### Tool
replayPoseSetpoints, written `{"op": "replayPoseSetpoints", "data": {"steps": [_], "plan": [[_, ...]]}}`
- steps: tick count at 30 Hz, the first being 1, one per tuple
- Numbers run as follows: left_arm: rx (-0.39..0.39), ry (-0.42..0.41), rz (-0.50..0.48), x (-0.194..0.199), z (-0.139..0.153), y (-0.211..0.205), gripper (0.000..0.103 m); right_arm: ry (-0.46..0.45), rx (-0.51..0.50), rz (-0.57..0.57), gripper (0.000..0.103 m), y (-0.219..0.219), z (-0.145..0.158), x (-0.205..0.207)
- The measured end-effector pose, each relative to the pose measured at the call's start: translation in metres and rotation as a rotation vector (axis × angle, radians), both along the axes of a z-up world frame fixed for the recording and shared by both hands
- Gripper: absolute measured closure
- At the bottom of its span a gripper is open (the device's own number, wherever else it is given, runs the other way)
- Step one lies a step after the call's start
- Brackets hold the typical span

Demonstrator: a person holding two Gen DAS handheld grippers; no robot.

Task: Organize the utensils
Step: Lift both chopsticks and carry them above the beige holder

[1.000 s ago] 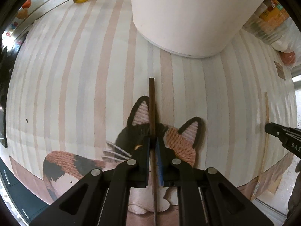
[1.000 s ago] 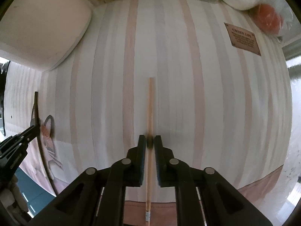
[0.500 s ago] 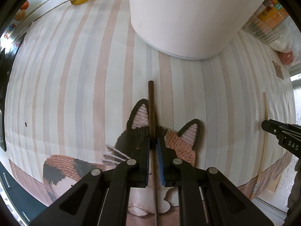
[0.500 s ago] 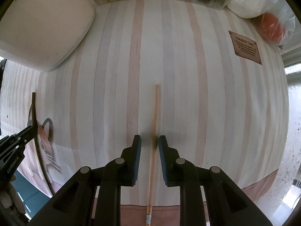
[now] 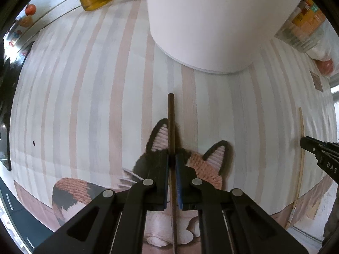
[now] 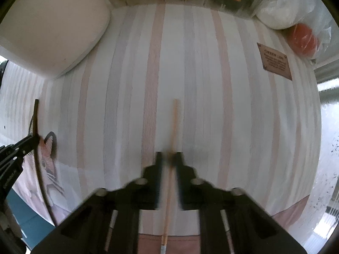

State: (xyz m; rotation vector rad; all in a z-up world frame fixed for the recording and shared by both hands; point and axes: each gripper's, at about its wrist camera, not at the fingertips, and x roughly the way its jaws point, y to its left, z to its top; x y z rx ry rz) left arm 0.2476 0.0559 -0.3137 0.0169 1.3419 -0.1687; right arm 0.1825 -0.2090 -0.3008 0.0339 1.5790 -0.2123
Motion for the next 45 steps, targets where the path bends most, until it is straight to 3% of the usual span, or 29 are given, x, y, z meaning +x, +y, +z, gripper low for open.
{"op": "replayPoseSetpoints", "data": {"steps": [9, 26, 37, 45], "plan": [[-0.017, -0.054, 0.043, -0.008, 0.030, 0.015, 0.099, -0.085, 0.121, -0.082, 0.097, -0.013, 0.017, -0.012], [-0.068, -0.282, 0.053, -0.046, 0.143, 0.035, 0.100, -0.360, 0.236, -0.010, 0.097, 0.009, 0.116, -0.017], [-0.068, -0.414, 0.028, -0.041, 0.184, 0.043, 0.100, -0.536, 0.235, 0.059, 0.097, 0.033, 0.168, -0.011], [-0.094, -0.489, 0.029, -0.040, 0.224, 0.048, 0.100, -0.625, 0.220, 0.126, 0.097, 0.049, 0.223, 0.009]]}}
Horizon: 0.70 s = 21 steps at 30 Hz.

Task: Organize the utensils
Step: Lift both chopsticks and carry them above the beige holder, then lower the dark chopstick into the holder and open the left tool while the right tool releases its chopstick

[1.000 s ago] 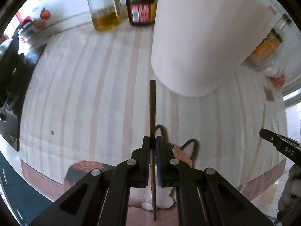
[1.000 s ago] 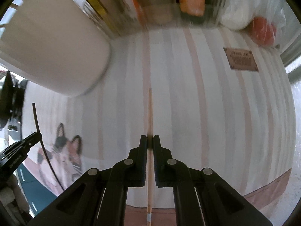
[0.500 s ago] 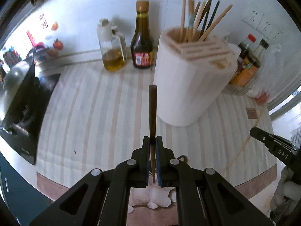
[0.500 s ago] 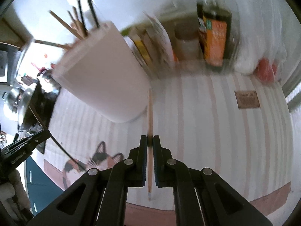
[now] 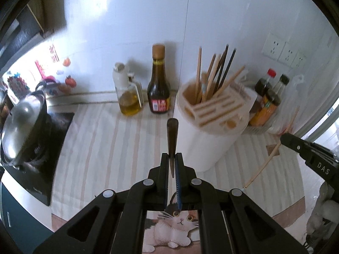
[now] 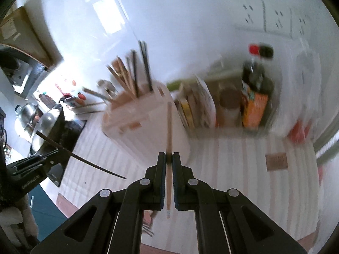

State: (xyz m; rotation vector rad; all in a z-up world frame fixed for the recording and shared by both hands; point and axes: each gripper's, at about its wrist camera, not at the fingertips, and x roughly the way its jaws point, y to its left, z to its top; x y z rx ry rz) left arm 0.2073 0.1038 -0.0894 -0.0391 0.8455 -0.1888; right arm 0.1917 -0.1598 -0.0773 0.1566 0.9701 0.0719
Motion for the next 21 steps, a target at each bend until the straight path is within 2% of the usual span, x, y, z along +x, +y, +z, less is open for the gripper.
{"op": "replayPoseSetpoints", "data": {"steps": [11, 21], "plan": [[-0.006, -0.135, 0.023, 0.000, 0.081, 0.016, 0.100, -0.119, 0.044, 0.105, 0.097, 0.031, 0.095, 0.029], [-0.031, -0.233, 0.028, 0.030, 0.149, 0.017, 0.100, -0.250, -0.022, 0.093, 0.097, 0.041, 0.164, 0.082]]}}
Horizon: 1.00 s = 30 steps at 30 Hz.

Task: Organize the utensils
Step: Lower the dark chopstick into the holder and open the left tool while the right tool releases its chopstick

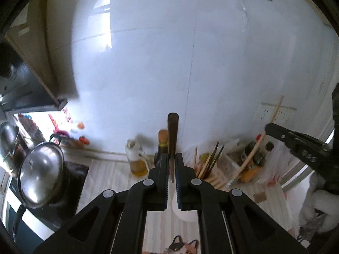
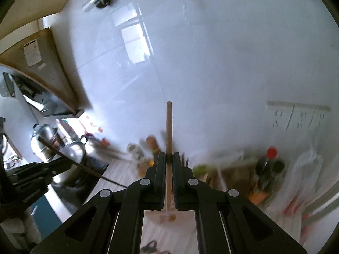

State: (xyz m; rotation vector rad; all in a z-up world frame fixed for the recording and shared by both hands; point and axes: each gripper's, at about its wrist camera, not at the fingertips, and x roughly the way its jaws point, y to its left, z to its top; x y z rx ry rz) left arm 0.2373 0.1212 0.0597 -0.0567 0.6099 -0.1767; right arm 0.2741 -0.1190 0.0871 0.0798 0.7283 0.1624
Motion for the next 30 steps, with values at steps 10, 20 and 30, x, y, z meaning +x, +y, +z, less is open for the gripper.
{"op": "replayPoseSetpoints", "data": {"steps": [10, 20, 30], "plan": [[-0.020, 0.076, -0.080, 0.049, -0.001, -0.024, 0.100, -0.002, -0.061, -0.036, 0.097, 0.011, -0.009, 0.063], [-0.009, 0.181, -0.102, 0.074, -0.037, -0.039, 0.100, 0.053, -0.050, -0.075, 0.097, 0.003, -0.054, 0.089], [-0.036, 0.255, -0.085, 0.088, -0.058, -0.036, 0.099, 0.111, -0.034, -0.067, 0.097, -0.004, -0.082, 0.093]]}}
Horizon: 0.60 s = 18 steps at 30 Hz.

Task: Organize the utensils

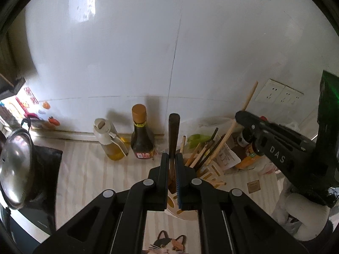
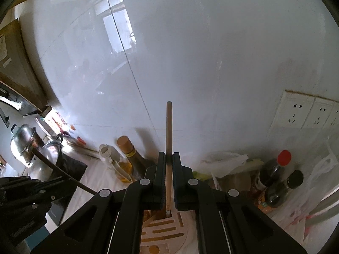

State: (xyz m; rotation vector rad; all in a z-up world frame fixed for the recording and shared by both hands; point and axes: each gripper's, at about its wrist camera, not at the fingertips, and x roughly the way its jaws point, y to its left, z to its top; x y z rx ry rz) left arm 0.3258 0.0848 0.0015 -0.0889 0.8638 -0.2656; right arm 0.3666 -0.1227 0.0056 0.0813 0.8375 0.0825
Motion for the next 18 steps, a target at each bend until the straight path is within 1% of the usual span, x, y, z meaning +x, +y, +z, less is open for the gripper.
{"op": "replayPoseSetpoints", "data": {"steps": [3, 5, 6, 8, 9, 10, 11, 12, 13, 14, 16, 18], "plan": [[-0.009, 0.014, 0.013, 0.002, -0.001, 0.002, 0.098, 0.033, 0.029, 0.009, 0.096, -0.002, -0.007, 0.002], [-0.010, 0.007, 0.026, 0.000, 0.001, 0.004, 0.096, 0.060, 0.041, 0.017, 0.095, -0.003, -0.011, 0.002], [-0.010, 0.006, 0.031, 0.000, 0.001, 0.004, 0.095, 0.067, 0.045, 0.019, 0.092, -0.003, -0.012, 0.002], [-0.005, 0.008, 0.049, 0.001, 0.001, 0.007, 0.092, 0.078, 0.047, 0.020, 0.073, -0.003, -0.013, 0.000], [-0.003, 0.004, 0.058, 0.000, 0.001, 0.009, 0.090, 0.080, 0.047, 0.016, 0.070, -0.004, -0.014, -0.001], [0.006, 0.003, 0.068, 0.000, 0.001, 0.010, 0.081, 0.078, 0.049, 0.012, 0.067, -0.006, -0.014, -0.003], [0.018, 0.000, 0.080, -0.001, 0.001, 0.011, 0.064, 0.079, 0.053, 0.011, 0.067, -0.007, -0.014, -0.006], [0.025, -0.009, 0.092, -0.003, 0.000, 0.012, 0.054, 0.081, 0.053, 0.007, 0.066, -0.008, -0.014, -0.008], [0.034, -0.023, 0.107, -0.005, 0.000, 0.014, 0.036, 0.082, 0.054, 0.003, 0.063, -0.009, -0.014, -0.011], [0.038, -0.041, 0.120, -0.009, -0.001, 0.016, 0.029, 0.081, 0.056, -0.001, 0.057, -0.011, -0.014, -0.015], [0.046, -0.054, 0.134, -0.014, -0.005, 0.020, 0.027, 0.076, 0.044, -0.014, 0.050, -0.013, -0.015, -0.023], [0.066, -0.056, 0.150, -0.020, -0.013, 0.021, 0.016, 0.068, 0.025, -0.025, 0.046, -0.014, -0.017, -0.035]]}}
